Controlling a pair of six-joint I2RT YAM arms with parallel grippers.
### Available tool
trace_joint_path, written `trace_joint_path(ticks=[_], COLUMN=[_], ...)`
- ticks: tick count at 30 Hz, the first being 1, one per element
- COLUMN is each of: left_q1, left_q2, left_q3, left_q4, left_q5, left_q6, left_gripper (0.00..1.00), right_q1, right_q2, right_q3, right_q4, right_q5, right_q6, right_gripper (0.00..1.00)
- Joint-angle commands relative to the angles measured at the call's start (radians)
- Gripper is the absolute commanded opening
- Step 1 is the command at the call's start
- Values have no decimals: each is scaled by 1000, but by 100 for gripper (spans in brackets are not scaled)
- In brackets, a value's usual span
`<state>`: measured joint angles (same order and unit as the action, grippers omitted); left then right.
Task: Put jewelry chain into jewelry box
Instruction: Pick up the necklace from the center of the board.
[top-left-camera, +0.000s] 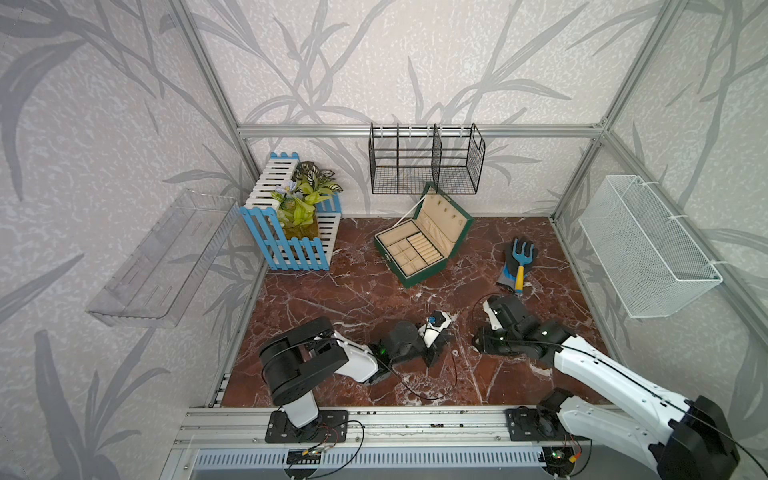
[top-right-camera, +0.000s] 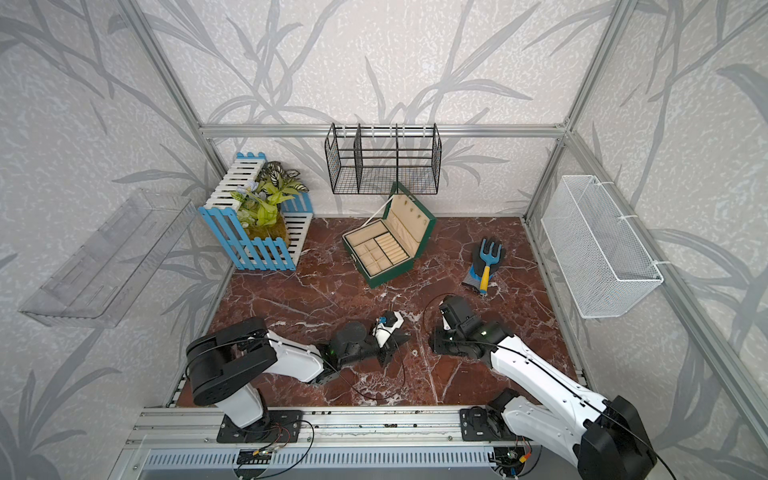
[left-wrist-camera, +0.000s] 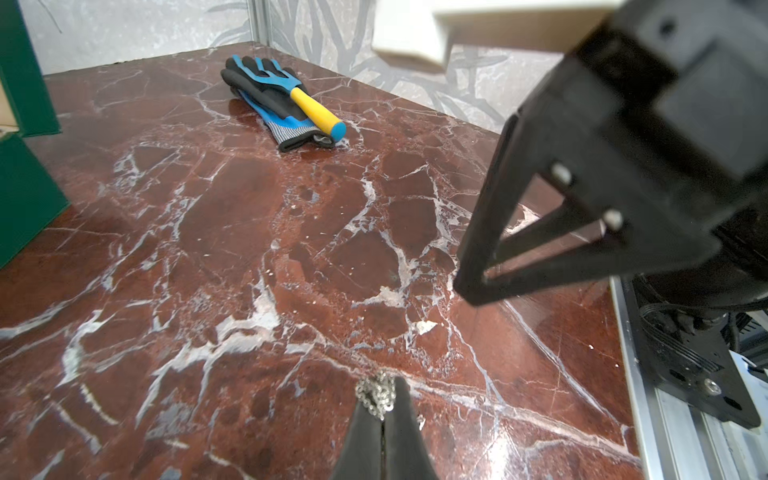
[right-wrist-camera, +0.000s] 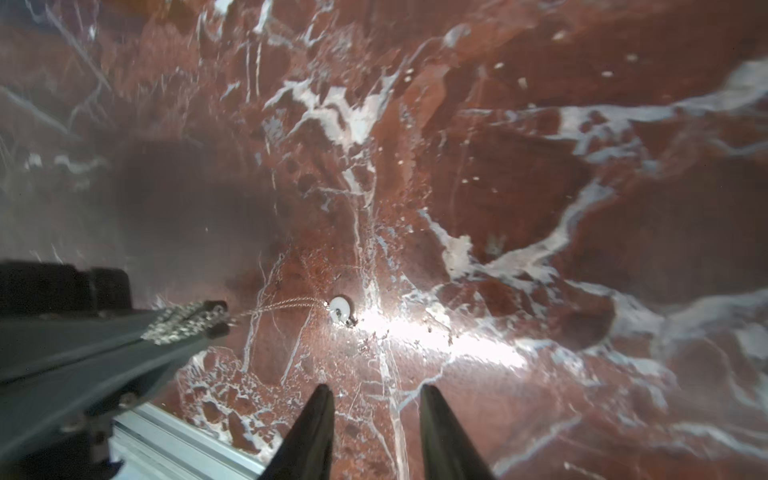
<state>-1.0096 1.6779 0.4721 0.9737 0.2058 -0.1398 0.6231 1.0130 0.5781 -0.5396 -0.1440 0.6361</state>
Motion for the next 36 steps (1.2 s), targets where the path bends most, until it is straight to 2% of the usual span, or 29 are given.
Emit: trace_joint_path(ticks=[1, 8, 12, 19, 24, 30, 36], left_q1=[12, 26, 26, 26, 24, 25, 23], left_q2=[-85, -189, -240, -302, -332, -353, -389], left_q3=[-5, 40, 76, 149, 194, 223, 229], left_q4=[-92, -247, -334, -432, -465, -500, -502], left_q5=[-13, 51, 69, 130, 178, 182, 168], left_q6=[-44, -54, -44, -34, -41, -36, -50], left_gripper=[0, 1, 1, 1, 1, 1, 1], right_q1=[47, 51, 50, 50, 50, 50, 50], right_q2=[1, -54, -87, -142, -153, -142, -147], right_q3=[-69, -201, -267, -311, -322, -330, -337], right_q4=[236, 521, 658, 730, 777, 846, 825], right_q5=[-31, -72, -127, -178, -201, -210, -198], right_q6=[-118, -219, -307, -400, -396, -366, -368], right_gripper=[39, 46, 53, 59, 58, 57, 42])
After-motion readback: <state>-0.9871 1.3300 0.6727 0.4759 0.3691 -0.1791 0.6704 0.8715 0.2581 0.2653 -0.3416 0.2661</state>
